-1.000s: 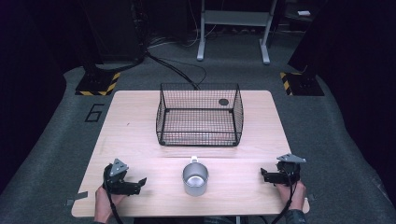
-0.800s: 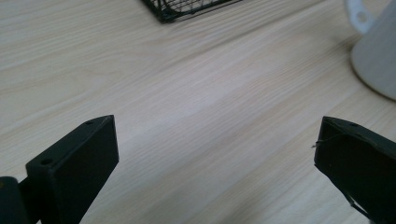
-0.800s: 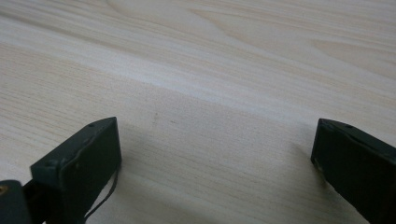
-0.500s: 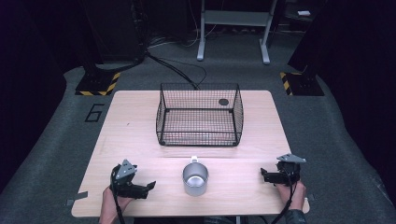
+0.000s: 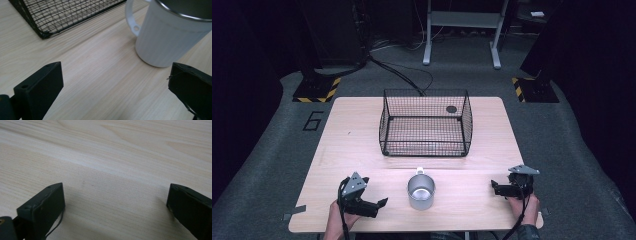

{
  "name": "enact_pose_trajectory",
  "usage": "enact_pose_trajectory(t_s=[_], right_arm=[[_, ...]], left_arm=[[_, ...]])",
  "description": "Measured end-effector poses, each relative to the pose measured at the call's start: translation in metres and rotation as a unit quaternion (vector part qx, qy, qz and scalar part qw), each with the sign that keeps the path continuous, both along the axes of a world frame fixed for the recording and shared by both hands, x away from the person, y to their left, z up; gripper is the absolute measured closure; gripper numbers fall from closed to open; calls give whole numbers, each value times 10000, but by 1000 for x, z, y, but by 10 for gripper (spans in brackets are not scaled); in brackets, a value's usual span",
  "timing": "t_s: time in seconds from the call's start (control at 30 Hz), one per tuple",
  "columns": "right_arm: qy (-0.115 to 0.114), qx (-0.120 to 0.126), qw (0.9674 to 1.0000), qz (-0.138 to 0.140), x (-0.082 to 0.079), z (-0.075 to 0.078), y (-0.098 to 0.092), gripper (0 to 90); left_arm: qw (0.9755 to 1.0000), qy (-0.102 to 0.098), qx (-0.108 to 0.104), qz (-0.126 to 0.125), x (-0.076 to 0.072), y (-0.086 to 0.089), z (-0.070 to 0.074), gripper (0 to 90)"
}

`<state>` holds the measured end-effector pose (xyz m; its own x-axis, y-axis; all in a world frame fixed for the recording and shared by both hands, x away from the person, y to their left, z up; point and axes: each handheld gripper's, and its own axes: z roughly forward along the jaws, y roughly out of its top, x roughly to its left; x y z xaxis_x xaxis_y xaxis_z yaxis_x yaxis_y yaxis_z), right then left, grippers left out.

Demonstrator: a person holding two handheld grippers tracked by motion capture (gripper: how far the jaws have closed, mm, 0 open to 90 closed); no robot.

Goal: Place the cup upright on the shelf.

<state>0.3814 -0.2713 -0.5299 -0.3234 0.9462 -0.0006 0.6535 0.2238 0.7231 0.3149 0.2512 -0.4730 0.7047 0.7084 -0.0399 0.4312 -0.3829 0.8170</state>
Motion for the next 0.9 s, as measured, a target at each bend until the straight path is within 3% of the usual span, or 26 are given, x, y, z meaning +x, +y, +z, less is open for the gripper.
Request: enact_pose_trajectory(t_s=[0.3,0.9], right_arm=[[-15,5,10000,-6,0,0,0,14],[-3,8,10000,1,0,0,0,16]], left_arm=[[9991,-33,-13,-429,-6,-19,8,0],[9956,-108,-215,-902,-12,-49,22,0]])
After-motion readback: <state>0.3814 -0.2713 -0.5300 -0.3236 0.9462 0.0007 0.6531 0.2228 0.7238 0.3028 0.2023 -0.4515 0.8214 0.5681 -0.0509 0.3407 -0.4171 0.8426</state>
